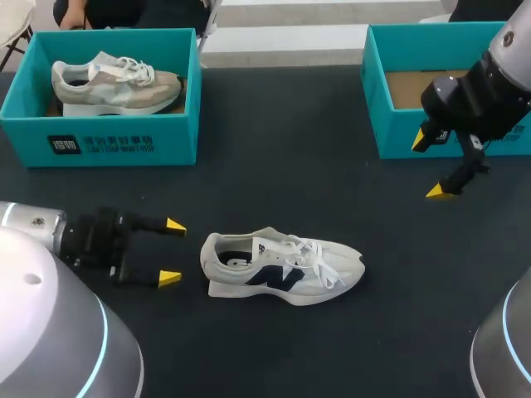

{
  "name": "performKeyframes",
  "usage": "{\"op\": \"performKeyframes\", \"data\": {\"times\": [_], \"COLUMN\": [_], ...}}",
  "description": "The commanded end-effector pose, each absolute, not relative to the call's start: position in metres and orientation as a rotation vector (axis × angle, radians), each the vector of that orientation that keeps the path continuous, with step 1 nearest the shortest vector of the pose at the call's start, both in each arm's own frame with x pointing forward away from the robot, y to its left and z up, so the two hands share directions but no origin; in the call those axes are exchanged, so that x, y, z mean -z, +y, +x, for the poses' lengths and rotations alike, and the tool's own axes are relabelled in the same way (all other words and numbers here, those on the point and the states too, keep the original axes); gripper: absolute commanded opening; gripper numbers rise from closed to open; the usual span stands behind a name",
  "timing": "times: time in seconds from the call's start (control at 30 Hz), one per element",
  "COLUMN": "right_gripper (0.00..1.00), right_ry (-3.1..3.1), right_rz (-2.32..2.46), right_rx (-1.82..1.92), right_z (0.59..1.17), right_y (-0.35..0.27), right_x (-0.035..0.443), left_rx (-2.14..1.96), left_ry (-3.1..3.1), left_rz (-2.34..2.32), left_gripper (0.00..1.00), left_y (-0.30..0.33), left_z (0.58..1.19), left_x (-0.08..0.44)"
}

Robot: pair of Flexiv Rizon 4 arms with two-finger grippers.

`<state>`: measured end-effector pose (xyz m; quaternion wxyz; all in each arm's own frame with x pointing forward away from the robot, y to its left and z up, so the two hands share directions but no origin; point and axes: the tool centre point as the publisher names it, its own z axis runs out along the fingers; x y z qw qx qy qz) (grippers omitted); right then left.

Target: Take the shoe out of the shoebox, open the shoe tongue, remove and reinsert the insole, then place the shoe into the shoebox

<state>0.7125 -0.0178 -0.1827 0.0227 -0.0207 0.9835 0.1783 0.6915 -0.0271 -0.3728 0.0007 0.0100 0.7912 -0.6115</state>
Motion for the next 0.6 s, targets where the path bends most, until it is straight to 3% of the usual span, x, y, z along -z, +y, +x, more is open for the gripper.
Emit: {"op": "performKeyframes", "data": {"times": [0.03,0.6], "right_gripper": [1.00,1.00], "right_ry": [3.049,3.049], "right_rz": [-0.064,-0.064], "right_rx": [-0.550,-0.550], "right_z": [0.714,0.714], "right_y": [-0.017,-0.017], "right_x": [0.184,0.184], "left_rx": [1.877,1.751], "left_ry": [2.479,2.587], "left_rz": [0.027,0.069], "left_gripper": [1.00,1.00], "left_y": [-0.041,-0.068], "left_z": [0.686,0.687], "left_x": [0.373,0.389]}}
